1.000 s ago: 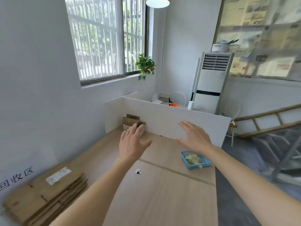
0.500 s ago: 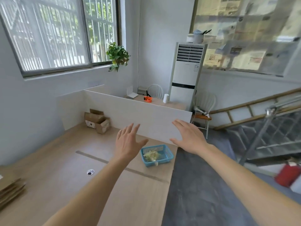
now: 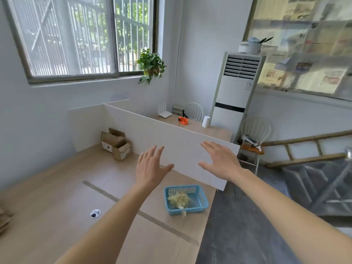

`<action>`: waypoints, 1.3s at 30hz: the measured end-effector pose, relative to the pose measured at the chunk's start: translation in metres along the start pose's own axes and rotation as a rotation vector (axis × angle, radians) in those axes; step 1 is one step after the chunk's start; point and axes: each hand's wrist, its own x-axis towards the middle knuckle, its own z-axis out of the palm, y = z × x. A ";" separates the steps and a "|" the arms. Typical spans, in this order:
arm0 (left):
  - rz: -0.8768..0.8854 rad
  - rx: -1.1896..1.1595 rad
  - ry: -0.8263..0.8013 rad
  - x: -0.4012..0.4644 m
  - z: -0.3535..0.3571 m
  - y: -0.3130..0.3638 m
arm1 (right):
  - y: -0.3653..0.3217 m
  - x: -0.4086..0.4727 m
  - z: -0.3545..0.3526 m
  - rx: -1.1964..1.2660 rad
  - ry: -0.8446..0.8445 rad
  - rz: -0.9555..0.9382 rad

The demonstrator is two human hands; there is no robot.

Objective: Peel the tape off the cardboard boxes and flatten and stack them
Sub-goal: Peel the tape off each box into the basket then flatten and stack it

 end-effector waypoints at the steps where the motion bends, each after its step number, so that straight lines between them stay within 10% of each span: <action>1: -0.020 0.004 0.009 0.013 0.005 -0.009 | 0.001 0.020 0.005 0.002 -0.005 -0.014; 22: -0.475 0.181 0.020 0.125 0.043 -0.246 | -0.118 0.338 0.186 0.184 -0.183 -0.461; 39: -0.634 0.157 -0.110 0.314 0.303 -0.452 | -0.123 0.542 0.538 0.414 -0.428 -0.528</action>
